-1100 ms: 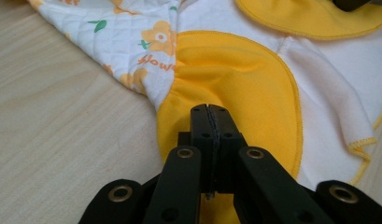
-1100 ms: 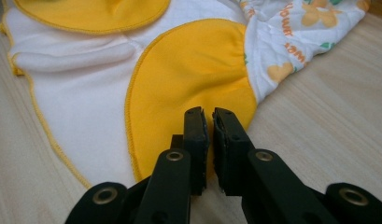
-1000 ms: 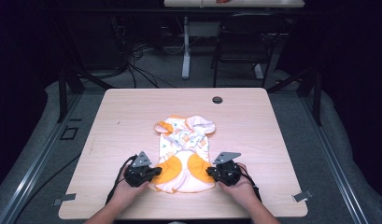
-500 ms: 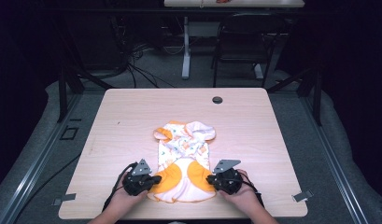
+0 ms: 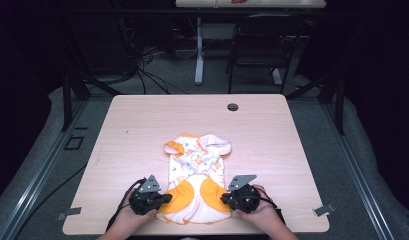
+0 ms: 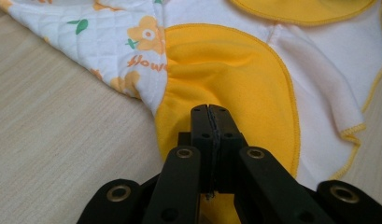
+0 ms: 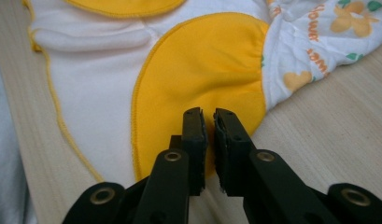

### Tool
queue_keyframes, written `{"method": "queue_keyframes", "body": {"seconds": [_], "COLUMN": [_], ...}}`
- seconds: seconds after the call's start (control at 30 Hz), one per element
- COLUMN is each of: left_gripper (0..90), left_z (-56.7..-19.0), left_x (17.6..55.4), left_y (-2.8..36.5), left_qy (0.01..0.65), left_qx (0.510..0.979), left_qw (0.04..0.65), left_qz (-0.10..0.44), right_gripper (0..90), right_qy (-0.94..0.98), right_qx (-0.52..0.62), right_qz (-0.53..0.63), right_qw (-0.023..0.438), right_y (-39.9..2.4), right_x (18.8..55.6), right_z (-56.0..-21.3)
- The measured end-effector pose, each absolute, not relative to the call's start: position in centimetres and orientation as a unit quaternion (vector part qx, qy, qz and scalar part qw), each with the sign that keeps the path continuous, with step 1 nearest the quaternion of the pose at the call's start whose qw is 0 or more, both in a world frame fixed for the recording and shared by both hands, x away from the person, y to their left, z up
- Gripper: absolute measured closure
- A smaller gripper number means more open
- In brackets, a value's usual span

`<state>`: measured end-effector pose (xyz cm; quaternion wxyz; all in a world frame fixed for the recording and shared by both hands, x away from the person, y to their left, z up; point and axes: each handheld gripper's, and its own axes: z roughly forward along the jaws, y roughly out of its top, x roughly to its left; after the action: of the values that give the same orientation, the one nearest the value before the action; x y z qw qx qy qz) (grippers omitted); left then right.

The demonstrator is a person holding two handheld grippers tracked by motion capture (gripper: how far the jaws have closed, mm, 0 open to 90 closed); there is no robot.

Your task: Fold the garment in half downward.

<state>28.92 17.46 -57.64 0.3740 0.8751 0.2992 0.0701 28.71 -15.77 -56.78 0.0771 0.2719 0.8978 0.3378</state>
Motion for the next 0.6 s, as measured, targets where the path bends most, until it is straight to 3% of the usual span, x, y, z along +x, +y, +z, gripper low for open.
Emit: {"method": "queue_keyframes", "body": {"seconds": [0.33,0.6], "left_gripper": [88.1,88.6], "left_z": [-56.5,-55.6], "left_x": [30.9,34.9], "left_y": [19.0,18.9], "left_qy": [0.325,0.336], "left_qx": [0.852,0.846], "left_qw": [0.402,0.404], "left_qz": [0.085,0.091], "right_gripper": [84.1,86.0], "right_qy": [0.863,0.865], "right_qx": [0.306,0.317], "right_qz": [0.389,0.376], "right_qw": [0.102,0.099], "right_y": [-16.9,-16.6], "right_x": [30.3,33.1], "right_z": [-55.2,-54.4]}}
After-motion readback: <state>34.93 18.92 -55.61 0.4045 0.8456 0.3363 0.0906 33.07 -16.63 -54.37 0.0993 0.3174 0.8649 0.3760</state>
